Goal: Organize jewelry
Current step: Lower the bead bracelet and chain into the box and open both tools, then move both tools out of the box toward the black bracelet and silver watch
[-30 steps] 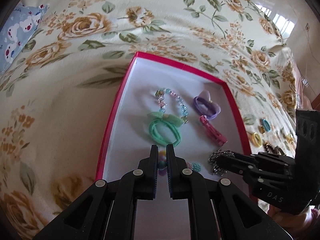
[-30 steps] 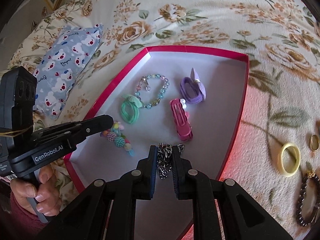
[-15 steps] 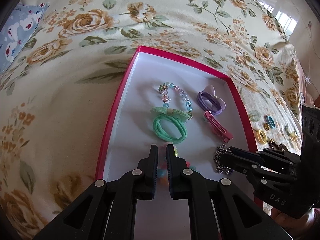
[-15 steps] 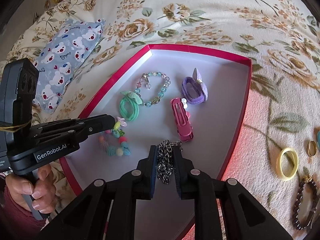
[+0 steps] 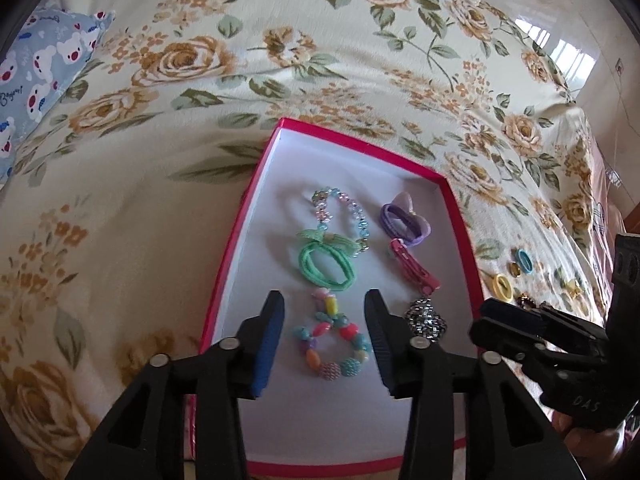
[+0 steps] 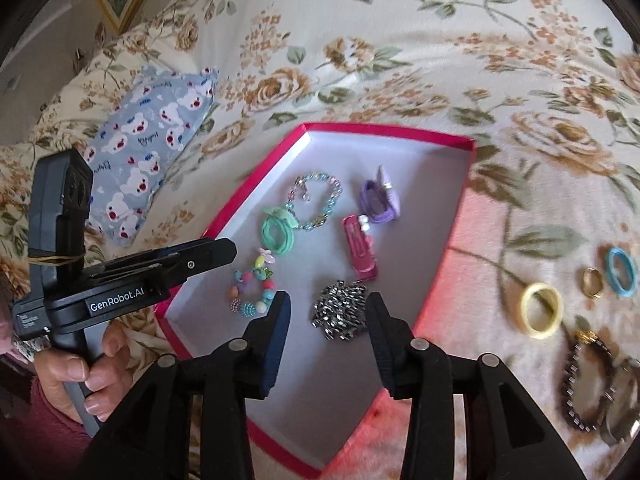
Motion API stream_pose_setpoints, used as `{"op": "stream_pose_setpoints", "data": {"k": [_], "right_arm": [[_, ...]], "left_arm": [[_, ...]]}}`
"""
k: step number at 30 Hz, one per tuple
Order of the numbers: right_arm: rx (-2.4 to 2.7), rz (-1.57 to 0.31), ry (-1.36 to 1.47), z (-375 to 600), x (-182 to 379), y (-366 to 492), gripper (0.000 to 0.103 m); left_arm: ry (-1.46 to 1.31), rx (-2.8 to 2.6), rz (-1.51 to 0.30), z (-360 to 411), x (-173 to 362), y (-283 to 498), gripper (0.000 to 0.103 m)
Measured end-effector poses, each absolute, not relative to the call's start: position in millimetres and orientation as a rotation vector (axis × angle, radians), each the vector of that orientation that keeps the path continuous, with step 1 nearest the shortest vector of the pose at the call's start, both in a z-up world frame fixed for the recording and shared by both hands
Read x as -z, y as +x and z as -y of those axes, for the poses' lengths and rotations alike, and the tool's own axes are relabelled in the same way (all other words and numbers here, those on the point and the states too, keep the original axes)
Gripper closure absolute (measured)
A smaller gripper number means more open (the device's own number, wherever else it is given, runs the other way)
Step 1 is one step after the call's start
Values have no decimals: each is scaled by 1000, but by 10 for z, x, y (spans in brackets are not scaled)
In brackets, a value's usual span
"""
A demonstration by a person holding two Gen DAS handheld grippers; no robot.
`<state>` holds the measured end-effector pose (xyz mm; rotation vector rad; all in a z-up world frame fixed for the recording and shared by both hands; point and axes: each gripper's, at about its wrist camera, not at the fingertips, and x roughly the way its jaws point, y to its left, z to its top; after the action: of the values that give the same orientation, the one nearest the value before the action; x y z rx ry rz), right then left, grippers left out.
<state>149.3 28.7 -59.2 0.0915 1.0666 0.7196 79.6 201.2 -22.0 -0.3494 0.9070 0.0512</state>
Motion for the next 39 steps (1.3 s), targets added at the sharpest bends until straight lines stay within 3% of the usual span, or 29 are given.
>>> {"op": "stream_pose_setpoints", "data": {"k": [19, 39], "right_arm": [[-473, -993, 188, 975, 337, 1209, 61], [-284, -982, 258, 1832, 423, 988, 60]], "left_arm": [[-276, 85, -911, -1421, -51, 684, 56], [-193, 208, -958, -710, -6, 970, 54]]}}
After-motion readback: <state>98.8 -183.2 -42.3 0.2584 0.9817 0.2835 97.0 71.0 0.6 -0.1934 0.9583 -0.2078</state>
